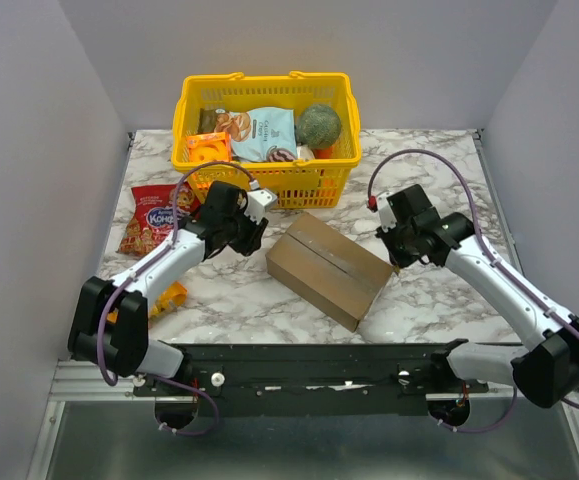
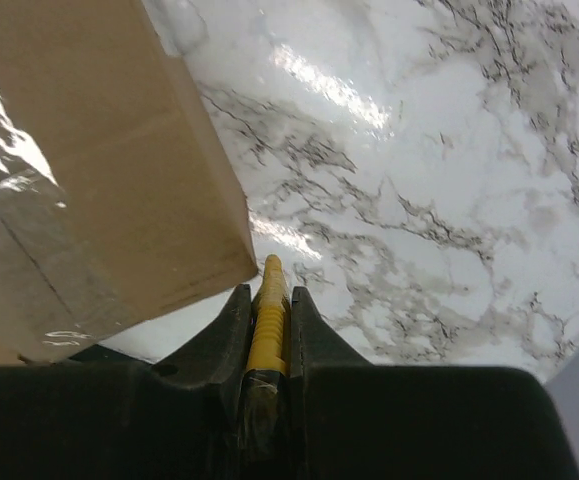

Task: Unpack the express box

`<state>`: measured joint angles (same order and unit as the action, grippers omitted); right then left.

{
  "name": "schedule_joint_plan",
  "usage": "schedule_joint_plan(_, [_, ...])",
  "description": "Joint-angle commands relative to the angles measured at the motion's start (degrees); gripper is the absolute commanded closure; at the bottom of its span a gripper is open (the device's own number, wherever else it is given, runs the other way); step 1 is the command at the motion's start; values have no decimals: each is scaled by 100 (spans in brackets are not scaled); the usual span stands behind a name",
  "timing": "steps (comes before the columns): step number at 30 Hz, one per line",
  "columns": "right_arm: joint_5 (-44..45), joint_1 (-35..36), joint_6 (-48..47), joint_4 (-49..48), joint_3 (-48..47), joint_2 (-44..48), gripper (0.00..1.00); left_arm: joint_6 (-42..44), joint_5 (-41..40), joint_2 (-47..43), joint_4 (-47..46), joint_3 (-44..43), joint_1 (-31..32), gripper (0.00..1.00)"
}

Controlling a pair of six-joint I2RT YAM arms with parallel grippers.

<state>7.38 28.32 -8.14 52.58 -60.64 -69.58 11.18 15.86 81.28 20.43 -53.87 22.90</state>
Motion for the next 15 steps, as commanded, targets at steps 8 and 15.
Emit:
schedule_joint_plan(8, [-1010, -1, 603, -239, -1195, -1065, 100, 1315, 1437, -1096, 1041, 632, 13, 55])
schedule_joint_plan(15, [246, 7, 770, -169, -1390, -1111, 100, 1011, 350, -1396, 886, 729, -127, 56])
